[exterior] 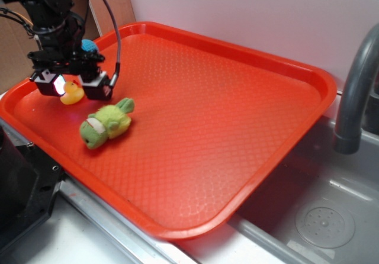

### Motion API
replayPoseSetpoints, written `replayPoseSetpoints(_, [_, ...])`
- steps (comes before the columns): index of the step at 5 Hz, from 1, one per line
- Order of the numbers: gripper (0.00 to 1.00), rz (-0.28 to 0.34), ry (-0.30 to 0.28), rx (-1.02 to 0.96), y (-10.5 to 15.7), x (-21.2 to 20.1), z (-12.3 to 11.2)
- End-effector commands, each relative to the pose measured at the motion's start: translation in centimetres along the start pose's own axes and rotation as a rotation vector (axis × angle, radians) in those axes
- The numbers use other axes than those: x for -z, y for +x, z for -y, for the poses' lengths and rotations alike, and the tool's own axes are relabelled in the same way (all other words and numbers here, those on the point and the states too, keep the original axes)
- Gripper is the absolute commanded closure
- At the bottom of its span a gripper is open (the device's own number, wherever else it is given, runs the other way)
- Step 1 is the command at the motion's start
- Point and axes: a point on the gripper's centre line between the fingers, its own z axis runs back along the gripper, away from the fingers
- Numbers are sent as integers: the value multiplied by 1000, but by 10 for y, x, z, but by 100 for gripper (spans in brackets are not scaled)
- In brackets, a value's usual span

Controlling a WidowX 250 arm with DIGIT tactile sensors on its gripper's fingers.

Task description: Grab the yellow duck.

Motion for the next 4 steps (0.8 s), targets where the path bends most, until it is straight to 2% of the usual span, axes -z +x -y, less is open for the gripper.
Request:
replayPoseSetpoints(1, [100, -5, 27, 8, 0, -7, -2])
replayPoseSetpoints(2, [100, -21, 7, 94, 0, -31, 3])
replayPoseSetpoints(3, [100, 45, -51, 253, -6, -82, 21])
replayPoseSetpoints(4, [100, 71, -66, 321, -13, -133, 35])
